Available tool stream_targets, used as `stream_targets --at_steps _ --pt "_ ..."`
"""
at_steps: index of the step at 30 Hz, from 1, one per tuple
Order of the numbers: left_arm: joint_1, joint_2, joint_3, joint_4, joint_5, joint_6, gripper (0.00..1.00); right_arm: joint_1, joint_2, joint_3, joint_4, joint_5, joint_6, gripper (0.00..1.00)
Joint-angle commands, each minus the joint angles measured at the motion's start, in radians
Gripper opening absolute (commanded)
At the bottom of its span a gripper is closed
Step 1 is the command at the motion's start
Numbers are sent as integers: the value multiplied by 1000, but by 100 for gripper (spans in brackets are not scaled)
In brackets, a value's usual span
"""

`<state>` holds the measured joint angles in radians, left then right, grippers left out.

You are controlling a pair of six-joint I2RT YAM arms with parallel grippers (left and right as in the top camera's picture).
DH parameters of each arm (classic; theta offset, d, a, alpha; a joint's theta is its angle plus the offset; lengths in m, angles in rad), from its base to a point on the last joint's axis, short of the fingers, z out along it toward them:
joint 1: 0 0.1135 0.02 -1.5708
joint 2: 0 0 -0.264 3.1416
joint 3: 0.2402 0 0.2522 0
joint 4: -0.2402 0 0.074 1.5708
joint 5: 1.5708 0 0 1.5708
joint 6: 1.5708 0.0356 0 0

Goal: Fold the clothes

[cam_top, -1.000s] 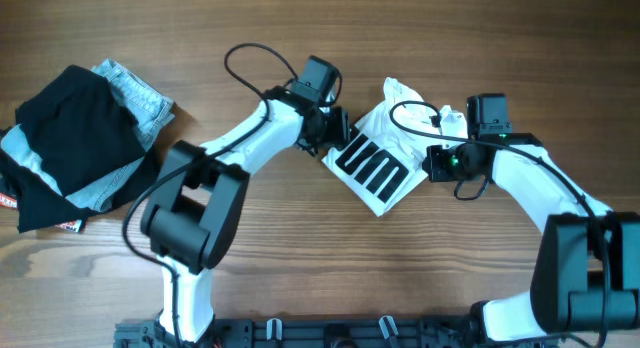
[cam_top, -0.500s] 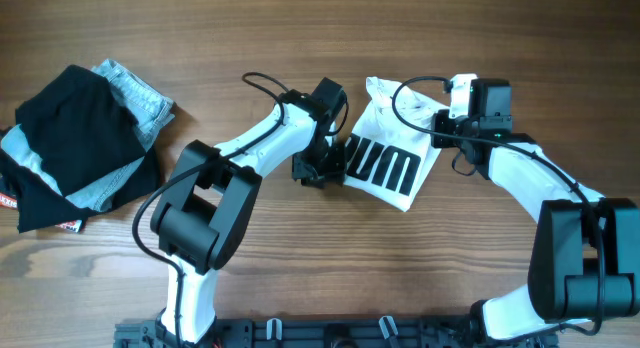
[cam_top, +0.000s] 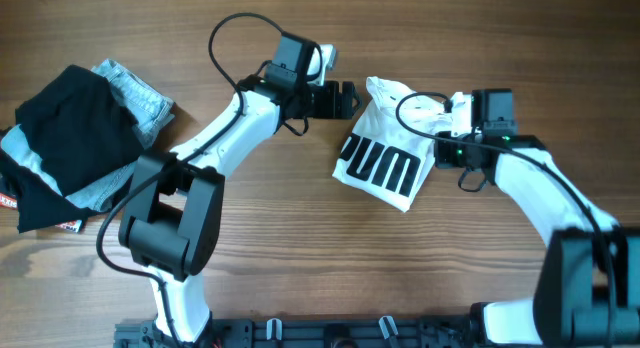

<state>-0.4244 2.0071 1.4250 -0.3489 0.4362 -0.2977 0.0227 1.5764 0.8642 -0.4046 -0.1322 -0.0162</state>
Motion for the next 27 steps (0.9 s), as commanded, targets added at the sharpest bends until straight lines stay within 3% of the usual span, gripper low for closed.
stream_targets --at_steps 1,4,10,14,19,23,24,25,27 --pt "15 65 2 60 154 33 95 1 -129 5 -48 32 22 30" --pt "15 115 2 137 226 32 95 1 -208 5 -117 32 19 31" --pt "9 207 2 230 237 18 92 1 -298 5 -209 32 20 30" --pt "-18 269 2 323 280 -55 92 1 -333 5 -225 31 29 31" --pt "-68 332 2 337 290 -62 85 1 -357 5 -241 31 45 31" --pt "-90 335 3 366 289 -70 63 1 -357 5 -240 31 44 31" --pt "-91 335 3 377 289 -86 54 1 -357 5 -240 31 44 31" --pt "-91 335 3 389 286 -107 36 1 -357 5 -241 31 45 31" --pt "-90 335 3 407 275 -130 22 1 -357 5 -241 29 44 31"
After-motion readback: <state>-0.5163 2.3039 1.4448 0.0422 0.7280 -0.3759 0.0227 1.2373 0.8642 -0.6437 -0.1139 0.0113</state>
